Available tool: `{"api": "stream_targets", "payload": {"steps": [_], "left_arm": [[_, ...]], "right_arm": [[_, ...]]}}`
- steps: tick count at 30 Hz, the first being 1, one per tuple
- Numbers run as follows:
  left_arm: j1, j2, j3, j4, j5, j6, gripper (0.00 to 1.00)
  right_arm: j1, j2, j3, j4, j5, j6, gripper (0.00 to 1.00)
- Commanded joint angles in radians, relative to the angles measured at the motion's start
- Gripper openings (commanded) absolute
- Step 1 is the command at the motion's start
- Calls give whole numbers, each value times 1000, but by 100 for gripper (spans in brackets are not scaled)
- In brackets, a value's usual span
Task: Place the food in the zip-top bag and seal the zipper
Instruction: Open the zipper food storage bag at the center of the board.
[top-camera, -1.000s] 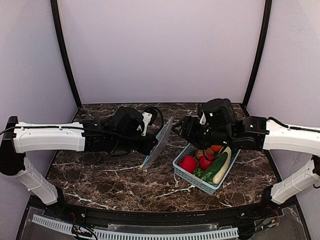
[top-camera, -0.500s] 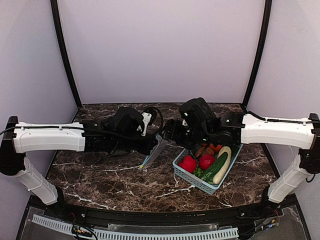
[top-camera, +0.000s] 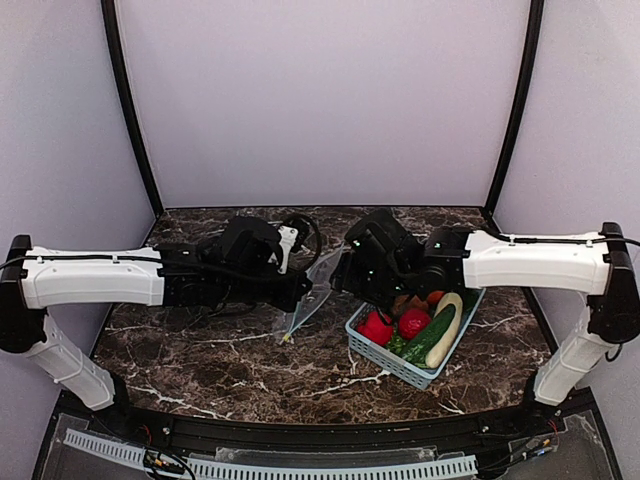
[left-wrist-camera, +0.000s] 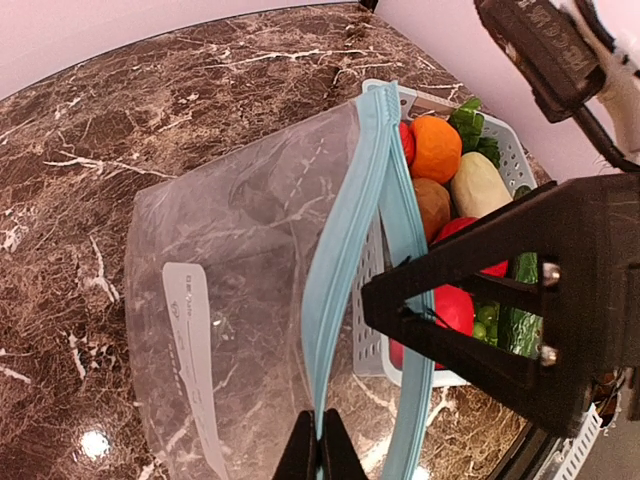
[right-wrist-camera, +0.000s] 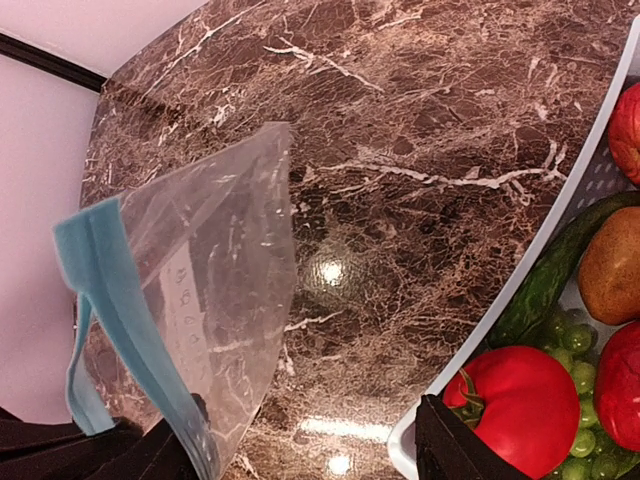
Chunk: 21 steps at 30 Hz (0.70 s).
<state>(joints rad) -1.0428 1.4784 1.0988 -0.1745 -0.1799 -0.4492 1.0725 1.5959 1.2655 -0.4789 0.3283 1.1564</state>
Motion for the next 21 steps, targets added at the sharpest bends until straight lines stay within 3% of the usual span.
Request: {"api": "stream_targets", "payload": {"steps": [1, 6, 14, 21], "left_arm": [[1, -47, -31, 41, 34, 7, 1], [1, -43, -41, 68, 71, 5, 1], [1, -71, -60, 106, 93, -1, 1], [1, -121, -51, 14, -73, 12, 1]], "right_arm": [[-24, 38, 13, -1, -6, -37, 69], [-44, 69, 11, 112, -97, -91, 70], [-64, 126, 17, 152, -118, -106, 77], [-83, 148, -9, 41, -3, -63, 77]]}}
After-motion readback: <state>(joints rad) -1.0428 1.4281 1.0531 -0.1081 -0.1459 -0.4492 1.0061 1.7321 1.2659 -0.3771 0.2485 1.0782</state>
